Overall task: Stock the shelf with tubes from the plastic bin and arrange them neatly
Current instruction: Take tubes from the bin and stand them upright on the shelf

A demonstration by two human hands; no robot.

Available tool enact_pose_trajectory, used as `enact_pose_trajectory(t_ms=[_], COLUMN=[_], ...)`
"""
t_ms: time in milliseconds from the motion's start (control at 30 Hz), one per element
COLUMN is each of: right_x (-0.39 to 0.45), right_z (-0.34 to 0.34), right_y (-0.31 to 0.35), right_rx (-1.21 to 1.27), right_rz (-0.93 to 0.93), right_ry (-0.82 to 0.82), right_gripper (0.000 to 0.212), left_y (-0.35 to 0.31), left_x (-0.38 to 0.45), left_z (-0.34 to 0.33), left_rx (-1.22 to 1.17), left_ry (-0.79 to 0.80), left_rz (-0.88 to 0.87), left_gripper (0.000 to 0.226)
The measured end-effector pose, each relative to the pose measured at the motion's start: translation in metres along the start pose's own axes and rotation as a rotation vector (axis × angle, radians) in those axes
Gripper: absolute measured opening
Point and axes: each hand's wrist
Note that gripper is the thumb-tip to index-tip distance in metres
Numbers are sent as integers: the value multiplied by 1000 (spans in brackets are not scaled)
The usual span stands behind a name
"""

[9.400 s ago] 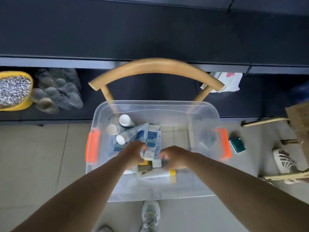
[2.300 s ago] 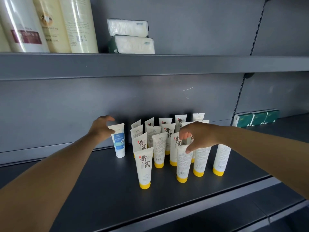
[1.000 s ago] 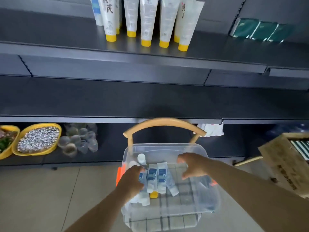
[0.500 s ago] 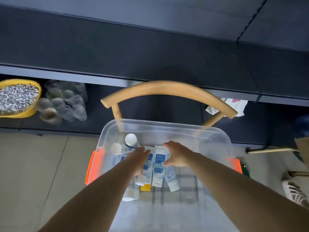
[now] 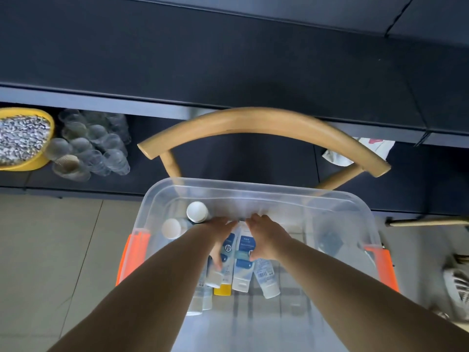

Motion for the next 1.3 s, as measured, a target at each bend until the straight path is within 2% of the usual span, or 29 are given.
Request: enact_pose_trajectory(t_ms=[100, 167, 300, 400, 600, 700, 867, 1100, 1300], right_x=[0, 1, 2, 0, -20, -29, -36, -42, -60], right_z=[-5, -6, -7, -10, -7, -6, -4, -3, -6], right_y=[2, 5, 11, 13, 10, 12, 16, 12, 5], right_rx=[66, 212, 405, 453, 573, 608, 626, 555, 494], right_rz=[-3, -62, -195, -252, -324, -324, -297, -240, -114], right_ry=[6, 22, 87, 135, 158, 148, 114, 90, 2], right_gripper=[81, 76, 56, 46, 41, 39, 40, 36, 54], left_y=[-1, -1, 1, 1, 2, -4, -11, -11, -10], left_x=[0, 0, -1, -8, -26, -34, -41, -46, -51], left_z=[0, -2, -10, -16, -21, -23, -22, -29, -32], left_rx=[36, 77, 88, 29, -128, -103, -71, -190, -373], left_ry=[40, 46, 25, -48, -103, -137, -191, -225, -222], left_rz=[-6, -8, -14, -20, -29, -18, -1, 17, -11], left_gripper=[122, 126, 127, 110, 75, 65, 61, 61, 57])
Point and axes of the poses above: each hand's wrist, its own x-axis towards the middle knuckle, its own z-axis out of the back of the hand, y = z × x, and after that the axes turned 3 degrees about z, right-handed
